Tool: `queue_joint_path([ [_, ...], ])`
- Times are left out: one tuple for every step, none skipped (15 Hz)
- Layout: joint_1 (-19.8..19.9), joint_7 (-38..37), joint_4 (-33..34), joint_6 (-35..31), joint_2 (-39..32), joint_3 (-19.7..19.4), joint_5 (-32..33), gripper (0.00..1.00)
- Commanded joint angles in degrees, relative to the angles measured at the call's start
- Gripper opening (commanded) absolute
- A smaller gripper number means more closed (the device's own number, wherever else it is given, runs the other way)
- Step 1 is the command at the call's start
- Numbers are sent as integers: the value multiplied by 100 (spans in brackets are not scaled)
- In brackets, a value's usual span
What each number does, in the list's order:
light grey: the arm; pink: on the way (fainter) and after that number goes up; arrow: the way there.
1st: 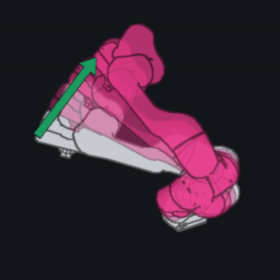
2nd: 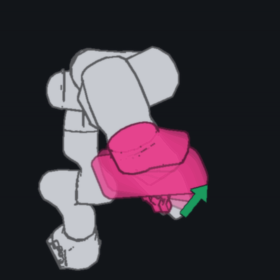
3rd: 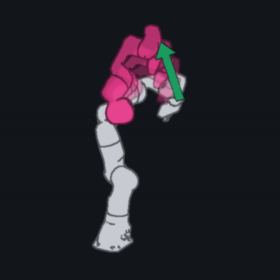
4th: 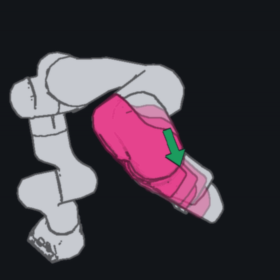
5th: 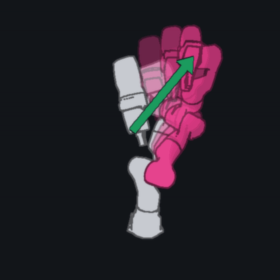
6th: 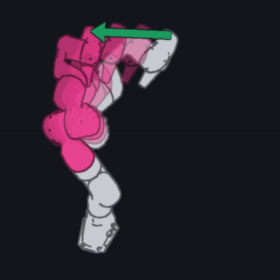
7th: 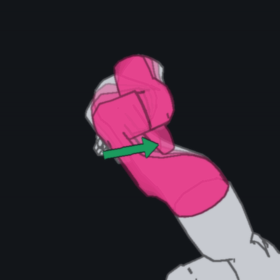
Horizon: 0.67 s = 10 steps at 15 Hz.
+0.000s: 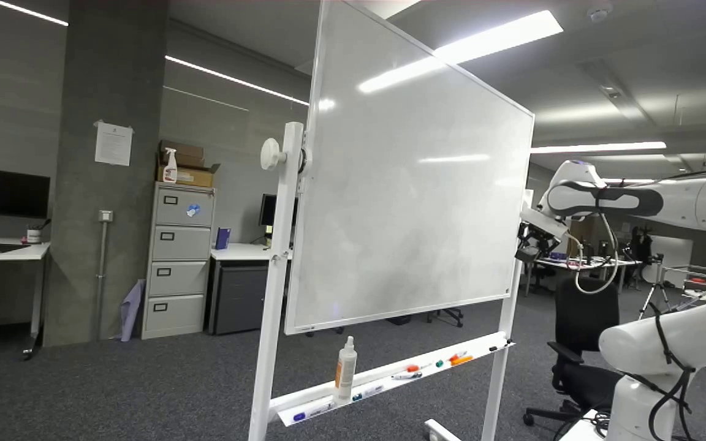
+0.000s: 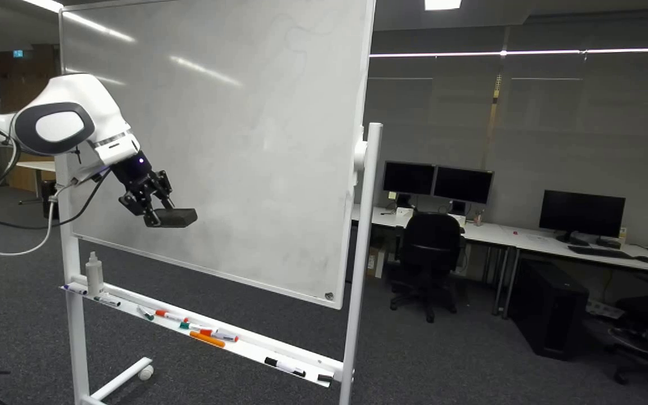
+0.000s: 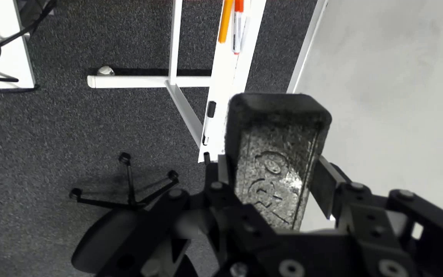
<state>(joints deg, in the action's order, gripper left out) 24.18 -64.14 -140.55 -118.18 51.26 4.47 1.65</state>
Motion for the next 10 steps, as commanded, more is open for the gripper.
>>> queue_joint_path([
  [187, -541, -157, -580, -286, -79, 154, 31],
  [-18, -375, -139, -268, -132, -95, 126, 31],
  [-5, -398, -160, -306, -186, -105, 134, 56],
  [-17, -397, -160, -305, -208, -105, 134, 56],
  [-31, -396, -159, -305, -211, -103, 132, 56],
  [-44, -394, -159, -304, -205, -101, 130, 56],
  [-50, -393, -159, -302, -189, -100, 128, 56],
  [-51, -392, -159, -301, -175, -99, 128, 56],
  [-51, -392, -159, -301, -174, -99, 128, 56],
  [-51, -392, -159, -301, -175, -99, 128, 56],
])
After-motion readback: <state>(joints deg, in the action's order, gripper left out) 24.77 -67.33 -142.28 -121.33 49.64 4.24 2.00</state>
